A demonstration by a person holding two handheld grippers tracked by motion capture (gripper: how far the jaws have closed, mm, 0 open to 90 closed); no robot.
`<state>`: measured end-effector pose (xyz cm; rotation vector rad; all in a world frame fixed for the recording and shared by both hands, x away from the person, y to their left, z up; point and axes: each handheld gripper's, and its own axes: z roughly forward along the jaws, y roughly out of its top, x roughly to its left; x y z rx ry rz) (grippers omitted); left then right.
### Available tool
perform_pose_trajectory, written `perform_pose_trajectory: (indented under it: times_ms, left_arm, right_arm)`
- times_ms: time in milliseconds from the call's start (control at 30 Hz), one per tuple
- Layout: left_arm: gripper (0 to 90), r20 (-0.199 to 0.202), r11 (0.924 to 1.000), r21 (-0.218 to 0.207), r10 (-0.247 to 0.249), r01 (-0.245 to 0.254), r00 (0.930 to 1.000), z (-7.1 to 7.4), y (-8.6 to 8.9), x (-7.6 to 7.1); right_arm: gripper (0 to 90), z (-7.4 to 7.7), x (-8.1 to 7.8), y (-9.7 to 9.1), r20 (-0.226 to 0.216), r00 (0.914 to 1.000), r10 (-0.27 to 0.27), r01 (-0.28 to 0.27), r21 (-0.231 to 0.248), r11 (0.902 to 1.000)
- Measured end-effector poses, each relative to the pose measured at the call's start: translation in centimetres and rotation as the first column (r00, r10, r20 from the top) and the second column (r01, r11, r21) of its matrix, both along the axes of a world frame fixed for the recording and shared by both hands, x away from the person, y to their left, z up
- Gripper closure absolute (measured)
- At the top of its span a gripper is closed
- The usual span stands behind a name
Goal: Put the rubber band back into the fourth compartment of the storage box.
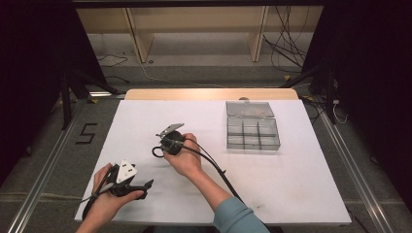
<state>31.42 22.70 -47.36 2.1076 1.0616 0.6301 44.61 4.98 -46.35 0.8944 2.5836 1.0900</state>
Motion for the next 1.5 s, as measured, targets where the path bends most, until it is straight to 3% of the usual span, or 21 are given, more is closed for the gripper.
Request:
perform_pose_trajectory:
  times_ms: [1500]
  left_arm:
    - [17.5, 0.0, 1.0, 0.005, 0.0, 0.0, 1.0, 0.0, -0.1, 0.0]
  right_arm:
    - [89.7, 1.7, 0.7, -5.1, 0.028, 0.9962, -0.083, 0.082, 0.003, 0.9966]
